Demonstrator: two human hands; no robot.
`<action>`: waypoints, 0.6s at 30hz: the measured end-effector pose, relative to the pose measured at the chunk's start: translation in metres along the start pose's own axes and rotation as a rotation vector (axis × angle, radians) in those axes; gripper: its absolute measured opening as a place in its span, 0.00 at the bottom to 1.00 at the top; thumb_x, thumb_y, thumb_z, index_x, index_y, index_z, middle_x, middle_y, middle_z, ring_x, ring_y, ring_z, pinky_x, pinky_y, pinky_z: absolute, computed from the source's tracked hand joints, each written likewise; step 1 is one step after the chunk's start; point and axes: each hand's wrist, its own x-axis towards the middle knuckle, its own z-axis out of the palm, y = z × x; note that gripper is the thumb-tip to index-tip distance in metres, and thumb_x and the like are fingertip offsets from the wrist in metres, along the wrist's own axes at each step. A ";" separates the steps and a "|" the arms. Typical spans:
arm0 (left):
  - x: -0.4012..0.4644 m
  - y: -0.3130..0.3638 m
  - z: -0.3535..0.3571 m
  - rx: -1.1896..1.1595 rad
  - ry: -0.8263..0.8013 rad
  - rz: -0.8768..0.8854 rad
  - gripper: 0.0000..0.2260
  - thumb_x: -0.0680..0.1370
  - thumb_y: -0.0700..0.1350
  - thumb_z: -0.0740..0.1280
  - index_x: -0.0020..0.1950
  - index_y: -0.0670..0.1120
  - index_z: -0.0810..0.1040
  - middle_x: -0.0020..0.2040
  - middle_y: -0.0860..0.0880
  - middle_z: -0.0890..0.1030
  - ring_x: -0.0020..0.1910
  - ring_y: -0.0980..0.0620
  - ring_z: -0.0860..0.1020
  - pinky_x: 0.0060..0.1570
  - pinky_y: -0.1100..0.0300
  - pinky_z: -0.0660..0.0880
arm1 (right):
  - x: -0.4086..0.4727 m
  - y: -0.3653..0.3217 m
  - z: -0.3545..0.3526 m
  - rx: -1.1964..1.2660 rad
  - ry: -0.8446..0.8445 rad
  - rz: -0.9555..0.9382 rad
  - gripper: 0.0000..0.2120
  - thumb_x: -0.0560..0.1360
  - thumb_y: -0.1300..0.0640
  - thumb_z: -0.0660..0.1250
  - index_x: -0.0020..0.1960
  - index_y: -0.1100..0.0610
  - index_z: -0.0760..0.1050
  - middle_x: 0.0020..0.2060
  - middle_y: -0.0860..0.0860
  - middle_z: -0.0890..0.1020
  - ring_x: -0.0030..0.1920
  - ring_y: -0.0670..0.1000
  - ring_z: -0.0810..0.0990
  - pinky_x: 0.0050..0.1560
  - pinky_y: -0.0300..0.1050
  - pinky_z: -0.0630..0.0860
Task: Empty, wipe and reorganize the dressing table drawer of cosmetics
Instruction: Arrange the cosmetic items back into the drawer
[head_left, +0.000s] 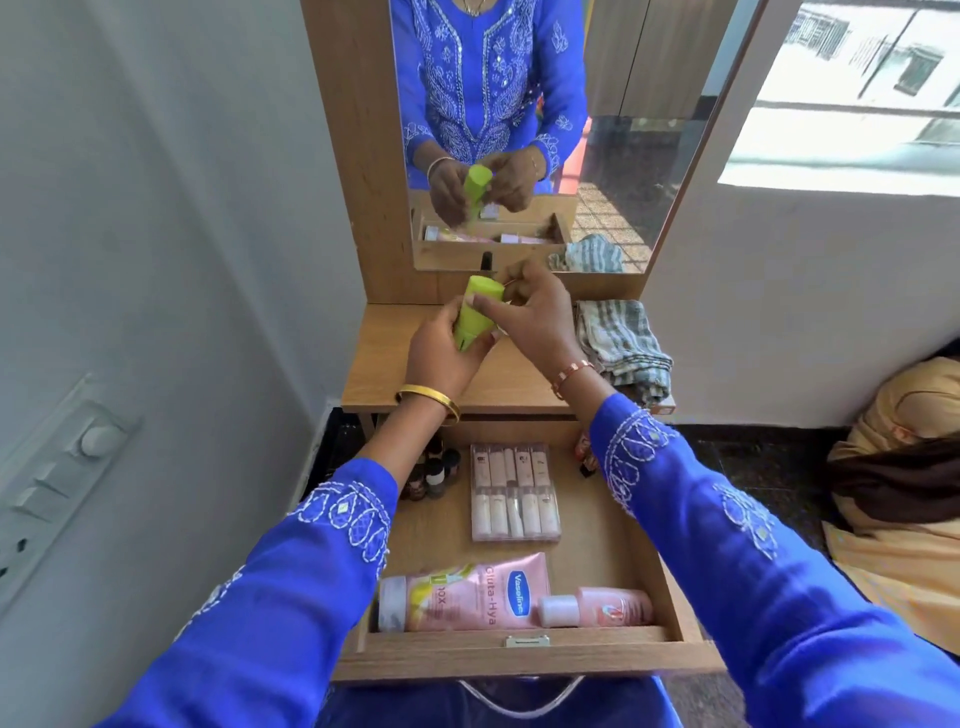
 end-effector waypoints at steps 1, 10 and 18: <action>-0.001 0.000 -0.002 -0.008 0.000 -0.002 0.18 0.72 0.48 0.70 0.59 0.44 0.75 0.48 0.46 0.81 0.47 0.47 0.78 0.42 0.59 0.71 | 0.001 0.000 0.001 0.033 -0.032 0.013 0.12 0.67 0.56 0.75 0.41 0.56 0.72 0.28 0.46 0.74 0.27 0.41 0.71 0.32 0.36 0.70; -0.014 -0.025 -0.015 -0.123 0.084 -0.174 0.13 0.71 0.46 0.72 0.52 0.42 0.78 0.46 0.46 0.79 0.45 0.49 0.76 0.46 0.56 0.72 | 0.061 0.023 0.014 -0.674 -0.306 -0.042 0.15 0.75 0.64 0.61 0.61 0.61 0.74 0.57 0.61 0.78 0.59 0.61 0.75 0.59 0.49 0.70; -0.026 -0.035 -0.027 -0.209 0.174 -0.216 0.11 0.71 0.45 0.72 0.50 0.44 0.77 0.45 0.47 0.78 0.43 0.50 0.75 0.42 0.58 0.72 | 0.062 0.031 0.019 -0.770 -0.234 -0.155 0.12 0.73 0.67 0.59 0.53 0.64 0.77 0.51 0.62 0.81 0.54 0.61 0.77 0.53 0.51 0.73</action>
